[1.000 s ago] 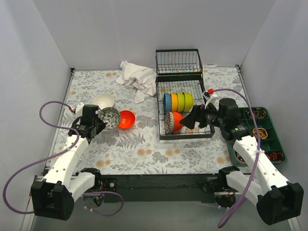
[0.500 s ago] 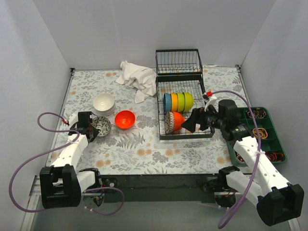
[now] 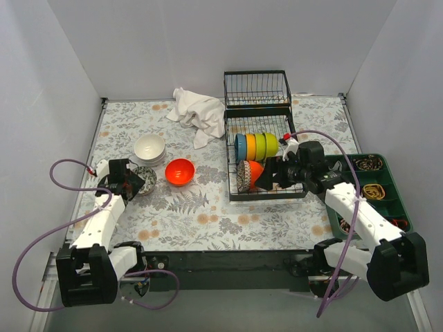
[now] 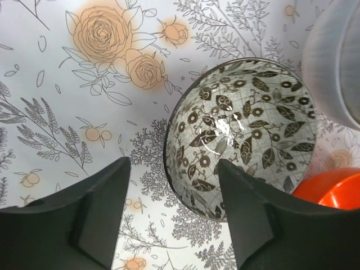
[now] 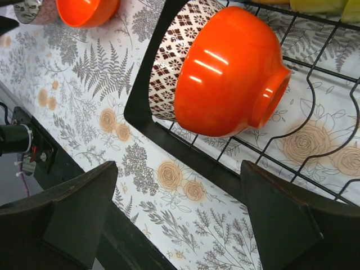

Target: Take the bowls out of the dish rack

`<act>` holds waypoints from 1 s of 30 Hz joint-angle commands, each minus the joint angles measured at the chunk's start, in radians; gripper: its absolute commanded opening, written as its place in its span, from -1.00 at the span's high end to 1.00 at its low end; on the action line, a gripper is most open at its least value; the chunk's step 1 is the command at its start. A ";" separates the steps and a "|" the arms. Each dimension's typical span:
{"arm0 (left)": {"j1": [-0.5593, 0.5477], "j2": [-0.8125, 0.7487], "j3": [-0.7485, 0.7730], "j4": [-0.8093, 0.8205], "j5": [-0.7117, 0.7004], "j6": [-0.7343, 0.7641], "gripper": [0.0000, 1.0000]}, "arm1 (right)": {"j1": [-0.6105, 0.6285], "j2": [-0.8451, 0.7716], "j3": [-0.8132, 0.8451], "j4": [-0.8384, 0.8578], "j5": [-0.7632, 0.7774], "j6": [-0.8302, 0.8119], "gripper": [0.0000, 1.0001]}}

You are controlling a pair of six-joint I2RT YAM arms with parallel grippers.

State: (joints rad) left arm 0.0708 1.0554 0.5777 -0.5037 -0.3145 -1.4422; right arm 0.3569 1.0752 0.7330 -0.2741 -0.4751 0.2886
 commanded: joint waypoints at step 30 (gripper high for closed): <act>-0.158 -0.117 0.249 -0.038 0.534 0.359 -0.96 | 0.145 0.273 0.103 0.131 0.311 -0.026 -0.90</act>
State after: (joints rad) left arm -0.0772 0.9695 0.8200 -0.5556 0.1726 -1.0996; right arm 0.4919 1.3266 0.7849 -0.1566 -0.2264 0.3195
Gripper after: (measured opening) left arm 0.982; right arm 0.968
